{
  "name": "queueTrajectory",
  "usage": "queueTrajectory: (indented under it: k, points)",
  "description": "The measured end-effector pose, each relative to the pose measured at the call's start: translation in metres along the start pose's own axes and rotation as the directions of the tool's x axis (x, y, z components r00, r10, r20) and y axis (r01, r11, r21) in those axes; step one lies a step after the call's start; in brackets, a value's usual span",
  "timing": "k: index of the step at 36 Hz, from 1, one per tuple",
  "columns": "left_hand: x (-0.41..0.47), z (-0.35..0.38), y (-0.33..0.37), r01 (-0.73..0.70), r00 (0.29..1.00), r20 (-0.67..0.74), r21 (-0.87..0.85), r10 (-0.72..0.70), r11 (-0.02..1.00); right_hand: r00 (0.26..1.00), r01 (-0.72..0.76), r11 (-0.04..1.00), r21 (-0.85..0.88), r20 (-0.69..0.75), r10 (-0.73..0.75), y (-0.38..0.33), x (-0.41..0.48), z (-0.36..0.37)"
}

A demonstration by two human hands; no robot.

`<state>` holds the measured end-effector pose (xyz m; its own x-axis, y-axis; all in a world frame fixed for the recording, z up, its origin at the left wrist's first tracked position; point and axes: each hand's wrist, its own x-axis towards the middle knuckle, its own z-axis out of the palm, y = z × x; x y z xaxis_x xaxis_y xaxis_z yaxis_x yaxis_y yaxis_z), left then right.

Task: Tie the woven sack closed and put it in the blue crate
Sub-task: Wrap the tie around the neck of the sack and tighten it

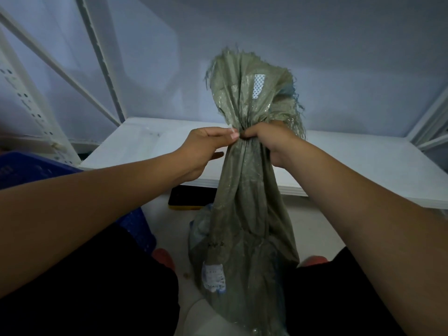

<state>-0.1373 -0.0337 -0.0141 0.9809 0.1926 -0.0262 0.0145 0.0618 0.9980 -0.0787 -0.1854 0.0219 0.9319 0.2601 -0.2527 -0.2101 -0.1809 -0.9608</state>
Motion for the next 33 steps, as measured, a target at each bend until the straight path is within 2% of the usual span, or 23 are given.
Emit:
queueTrajectory:
  k: [2, 4, 8, 15, 20, 25, 29, 33]
  points:
    - [-0.002, 0.003, 0.006, 0.005, 0.998, 0.066, 0.035, -0.007, 0.999, 1.0, -0.007, 1.0, 0.015, -0.01, 0.007, -0.002, -0.003, 0.001]
    - [-0.005, 0.006, 0.01, 0.001, 0.993, 0.115, -0.003, -0.001, 1.0, 1.0, -0.013, 0.999, 0.042, -0.017, 0.014, -0.002, -0.003, 0.002]
    - [-0.006, 0.007, 0.011, -0.005, 0.985, 0.172, -0.015, 0.007, 1.0, 0.999, -0.013, 0.998, 0.064, -0.042, 0.015, 0.0, 0.0, 0.006]
    - [-0.008, 0.019, 0.002, 0.048, 0.962, 0.266, 0.05, -0.06, 0.998, 0.994, 0.012, 0.997, 0.078, -0.108, -0.004, 0.01, 0.007, 0.012]
    - [-0.007, 0.026, -0.003, 0.037, 0.976, 0.215, 0.045, -0.046, 0.998, 0.993, -0.043, 0.998, 0.04, -0.105, 0.047, 0.012, 0.013, 0.011]
    - [-0.003, 0.026, -0.015, 0.041, 0.99, 0.132, 0.038, -0.046, 0.998, 0.996, -0.09, 0.996, 0.024, 0.026, 0.089, 0.012, 0.012, 0.014]
    - [0.001, 0.028, -0.019, 0.052, 0.996, 0.076, 0.002, -0.052, 0.999, 0.981, -0.105, 0.991, 0.084, 0.171, 0.089, 0.01, 0.012, 0.014]
    - [0.006, 0.025, -0.022, 0.056, 0.998, -0.03, -0.052, -0.058, 0.997, 0.986, -0.065, 0.994, 0.084, 0.16, 0.051, 0.007, 0.013, 0.017]
